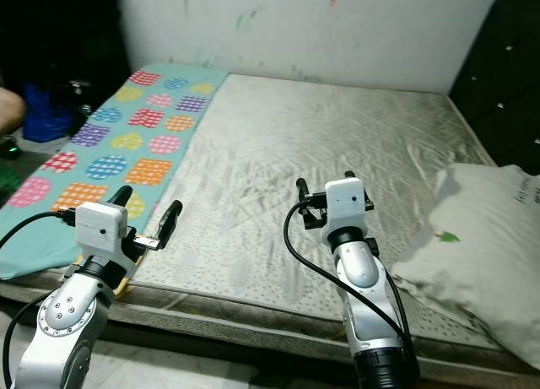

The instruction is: Clean up the room

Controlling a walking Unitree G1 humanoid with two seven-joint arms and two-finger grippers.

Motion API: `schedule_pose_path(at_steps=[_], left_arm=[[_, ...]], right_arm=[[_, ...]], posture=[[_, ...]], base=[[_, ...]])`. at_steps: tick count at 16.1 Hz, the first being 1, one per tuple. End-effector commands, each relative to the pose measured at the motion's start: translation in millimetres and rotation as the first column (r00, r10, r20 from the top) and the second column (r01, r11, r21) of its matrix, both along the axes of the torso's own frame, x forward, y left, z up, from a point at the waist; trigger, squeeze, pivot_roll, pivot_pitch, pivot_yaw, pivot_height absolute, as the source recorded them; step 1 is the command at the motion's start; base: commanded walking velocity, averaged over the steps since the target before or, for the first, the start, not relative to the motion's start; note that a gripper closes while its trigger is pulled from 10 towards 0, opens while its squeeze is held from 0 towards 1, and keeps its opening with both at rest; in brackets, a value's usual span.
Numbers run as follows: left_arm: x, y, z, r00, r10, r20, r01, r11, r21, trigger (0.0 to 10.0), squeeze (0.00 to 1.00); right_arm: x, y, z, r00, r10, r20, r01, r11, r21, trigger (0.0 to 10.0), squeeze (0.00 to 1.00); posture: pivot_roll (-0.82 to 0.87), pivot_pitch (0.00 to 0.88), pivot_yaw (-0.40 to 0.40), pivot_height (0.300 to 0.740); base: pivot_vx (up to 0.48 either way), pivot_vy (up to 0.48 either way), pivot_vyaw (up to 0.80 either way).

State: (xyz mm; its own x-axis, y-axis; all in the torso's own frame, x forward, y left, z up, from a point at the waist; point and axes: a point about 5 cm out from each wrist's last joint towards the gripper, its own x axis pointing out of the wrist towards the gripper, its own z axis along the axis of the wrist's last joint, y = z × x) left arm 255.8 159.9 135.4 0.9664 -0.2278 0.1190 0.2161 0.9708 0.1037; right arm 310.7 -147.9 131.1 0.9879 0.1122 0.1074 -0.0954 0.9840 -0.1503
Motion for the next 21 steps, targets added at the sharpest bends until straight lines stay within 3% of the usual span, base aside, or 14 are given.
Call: schedule_pose_path(at_steps=[1,4,21], left_arm=[[2.2,3.3,-1.3,0.999,0.035,-0.009,-0.035,0.999,0.006,10.0,0.0],[1.4,0.4,-0.8,1.0,0.002,-0.007,-0.002,1.0,0.007,10.0,0.0],[1.7,-1.6,-1.3,1.0,0.003,-0.01,-0.003,1.0,-0.003,10.0,0.0]], right_arm=[[1.5,1.5,2.6,1.0,0.014,0.011,-0.014,1.0,-0.001,10.0,0.0],[1.9,0.8,2.5,1.0,0.013,0.009,-0.013,1.0,-0.003,10.0,0.0],[4.2,1.0,1.9,1.0,0.009,0.005,-0.009,1.0,-0.006,10.0,0.0]], posture=[[-0.01,0.0,-0.054,0.74],[-0.01,0.0,-0.057,0.74],[-0.01,0.0,-0.06,0.74]], base=[[0.0,0.0,0.0],[0.0,0.0,0.0],[0.0,-0.319,-0.14]])
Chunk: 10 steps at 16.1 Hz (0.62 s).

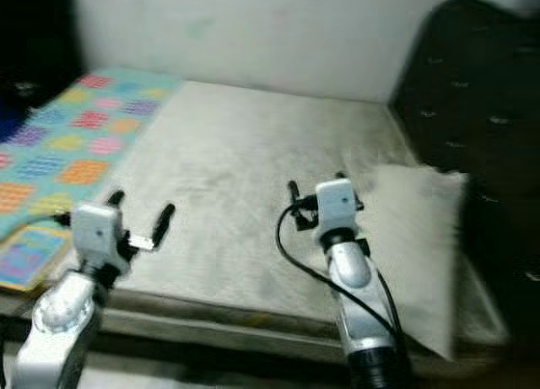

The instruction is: Clean up the room

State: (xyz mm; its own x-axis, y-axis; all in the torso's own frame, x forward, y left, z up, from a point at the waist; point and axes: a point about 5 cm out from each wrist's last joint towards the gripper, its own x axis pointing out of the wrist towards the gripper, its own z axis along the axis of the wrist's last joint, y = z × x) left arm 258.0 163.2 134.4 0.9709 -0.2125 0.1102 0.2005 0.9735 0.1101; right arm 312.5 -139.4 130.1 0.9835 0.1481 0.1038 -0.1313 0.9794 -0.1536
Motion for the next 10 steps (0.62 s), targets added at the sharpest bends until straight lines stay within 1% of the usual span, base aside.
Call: schedule_pose_path(at_steps=[1,10], left_arm=[[-0.6,-5.1,-0.4,1.0,-0.013,-0.002,0.013,1.0,-0.012,10.0,0.0],[-0.5,-6.6,-0.6,1.0,-0.014,-0.003,0.014,1.0,-0.011,10.0,0.0]], right_arm=[[2.0,-7.7,2.5,1.0,-0.028,0.008,0.028,1.0,-0.001,10.0,0.0],[2.6,-7.7,2.5,1.0,-0.025,0.009,0.025,1.0,-0.006,10.0,0.0]], posture=[[-0.01,0.0,-0.06,0.74],[-0.01,0.0,-0.065,0.74]], base=[[0.0,-0.319,0.0],[0.0,-0.313,0.0]])
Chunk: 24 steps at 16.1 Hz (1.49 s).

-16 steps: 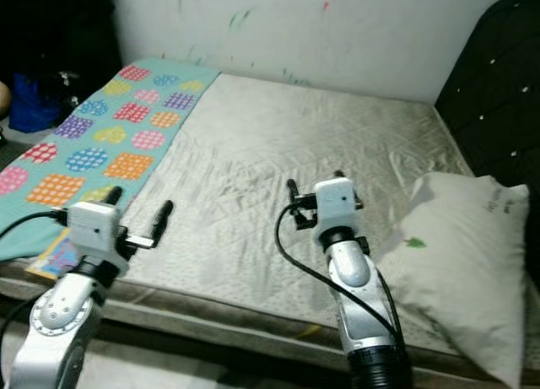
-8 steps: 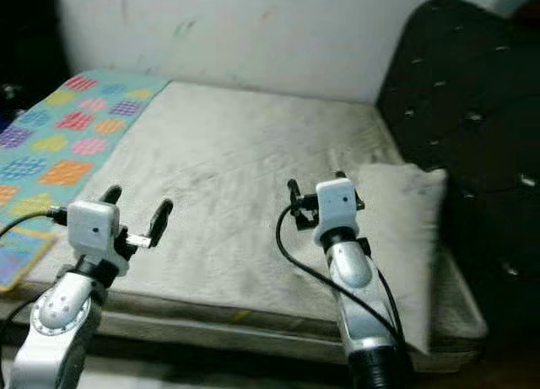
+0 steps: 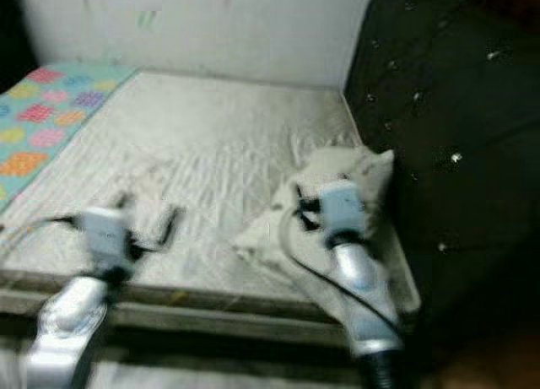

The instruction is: Clean up the room

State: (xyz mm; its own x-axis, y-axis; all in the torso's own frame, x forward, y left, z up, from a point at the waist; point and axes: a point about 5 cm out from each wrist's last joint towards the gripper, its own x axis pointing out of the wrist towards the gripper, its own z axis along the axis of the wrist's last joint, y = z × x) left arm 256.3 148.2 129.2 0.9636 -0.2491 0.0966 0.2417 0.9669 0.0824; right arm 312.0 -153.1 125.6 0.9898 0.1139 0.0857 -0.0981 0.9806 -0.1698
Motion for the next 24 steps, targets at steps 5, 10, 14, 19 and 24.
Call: schedule_pose_path(at_steps=[5,10,14,19,24], left_arm=[[-0.4,6.8,6.0,0.999,0.007,0.039,-0.007,1.0,0.001,10.0,0.0],[-0.8,4.9,7.0,0.999,-0.021,0.047,0.021,1.0,-0.009,10.0,0.0],[-1.2,3.9,7.3,0.998,-0.034,0.049,0.034,0.999,-0.012,10.0,0.0],[-1.8,3.2,7.2,0.998,-0.044,0.051,0.045,0.999,-0.013,10.0,0.0],[-1.5,3.2,7.3,0.998,-0.046,0.05,0.047,0.999,-0.017,10.0,0.0]], right_arm=[[3.2,5.9,6.9,1.0,0.016,0.026,-0.017,1.0,0.008,10.0,0.0],[3.3,7.4,6.9,0.999,0.026,0.03,-0.026,1.0,-0.006,10.0,0.0],[3.2,7.4,6.4,0.999,0.028,0.029,-0.028,1.0,-0.002,10.0,0.0],[3.4,7.6,6.1,0.999,0.028,0.029,-0.028,1.0,0.004,10.0,0.0],[4.1,7.0,6.4,0.999,0.023,0.03,-0.024,1.0,0.007,10.0,0.0]], posture=[[-0.01,0.0,-0.067,0.74],[-0.01,0.0,-0.067,0.74],[-0.01,0.0,-0.067,0.74],[-0.01,0.0,-0.067,0.74],[-0.01,0.0,-0.067,0.74]], base=[[0.0,-0.056,0.0],[0.0,0.0,0.0],[0.0,0.0,0.0],[0.169,0.0,0.0],[0.301,0.0,0.0]])
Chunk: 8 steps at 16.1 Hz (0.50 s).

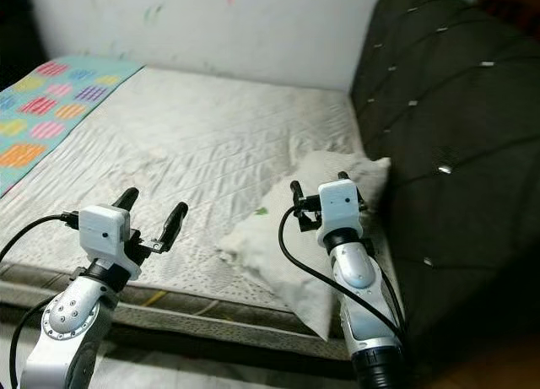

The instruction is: Clean up the room

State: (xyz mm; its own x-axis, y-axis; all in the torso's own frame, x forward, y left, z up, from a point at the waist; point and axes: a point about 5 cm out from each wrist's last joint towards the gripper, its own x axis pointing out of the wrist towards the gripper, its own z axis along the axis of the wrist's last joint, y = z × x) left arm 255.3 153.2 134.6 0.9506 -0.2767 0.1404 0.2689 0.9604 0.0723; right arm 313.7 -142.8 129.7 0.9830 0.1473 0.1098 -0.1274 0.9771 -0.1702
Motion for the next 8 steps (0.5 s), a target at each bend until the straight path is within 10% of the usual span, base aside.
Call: schedule_pose_path(at_steps=[1,8], left_arm=[[-0.4,-1.8,2.0,1.0,-0.015,0.01,0.015,1.0,0.003,10.0,0.0],[0.3,-1.7,0.0,1.0,-0.013,0.006,0.013,1.0,0.004,10.0,0.0]], right_arm=[[2.5,-3.3,2.4,1.0,-0.011,0.006,0.011,1.0,0.005,10.0,0.0],[3.0,-6.2,0.7,1.0,-0.02,0.004,0.02,1.0,0.004,10.0,0.0]], posture=[[-0.01,0.0,-0.067,0.74],[-0.01,0.0,-0.065,0.74]], base=[[0.307,0.0,0.0],[0.311,0.0,0.0]])
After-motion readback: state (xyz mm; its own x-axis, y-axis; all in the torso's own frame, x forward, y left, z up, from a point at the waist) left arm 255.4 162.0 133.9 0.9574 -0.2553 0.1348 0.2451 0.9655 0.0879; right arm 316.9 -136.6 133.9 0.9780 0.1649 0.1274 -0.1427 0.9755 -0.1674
